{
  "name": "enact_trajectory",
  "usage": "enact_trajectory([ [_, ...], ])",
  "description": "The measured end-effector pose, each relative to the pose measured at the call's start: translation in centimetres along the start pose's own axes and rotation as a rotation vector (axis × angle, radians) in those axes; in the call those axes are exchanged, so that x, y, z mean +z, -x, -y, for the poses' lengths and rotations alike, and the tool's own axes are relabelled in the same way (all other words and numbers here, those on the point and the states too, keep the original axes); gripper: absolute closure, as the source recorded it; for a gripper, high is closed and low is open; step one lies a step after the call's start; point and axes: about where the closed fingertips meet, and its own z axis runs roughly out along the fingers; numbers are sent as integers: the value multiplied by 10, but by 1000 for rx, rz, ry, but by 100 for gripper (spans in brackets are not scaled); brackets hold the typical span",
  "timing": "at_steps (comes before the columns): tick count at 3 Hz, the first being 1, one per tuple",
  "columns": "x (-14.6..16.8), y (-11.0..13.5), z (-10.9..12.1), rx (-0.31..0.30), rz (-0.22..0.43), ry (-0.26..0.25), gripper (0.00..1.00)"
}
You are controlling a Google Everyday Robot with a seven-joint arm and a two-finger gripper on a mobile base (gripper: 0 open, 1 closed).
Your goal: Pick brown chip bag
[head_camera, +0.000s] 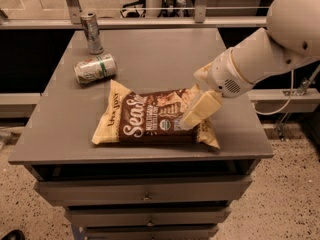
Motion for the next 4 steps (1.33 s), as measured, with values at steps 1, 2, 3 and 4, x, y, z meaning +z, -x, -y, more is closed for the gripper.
enact_trajectory([
  [1, 8, 0, 2, 9, 19, 5, 37],
  [2, 11, 2, 3, 13, 31, 7, 61],
  [3, 7, 8, 6, 7, 45, -1, 83],
  [4, -7, 22, 15, -8, 76, -23, 100],
])
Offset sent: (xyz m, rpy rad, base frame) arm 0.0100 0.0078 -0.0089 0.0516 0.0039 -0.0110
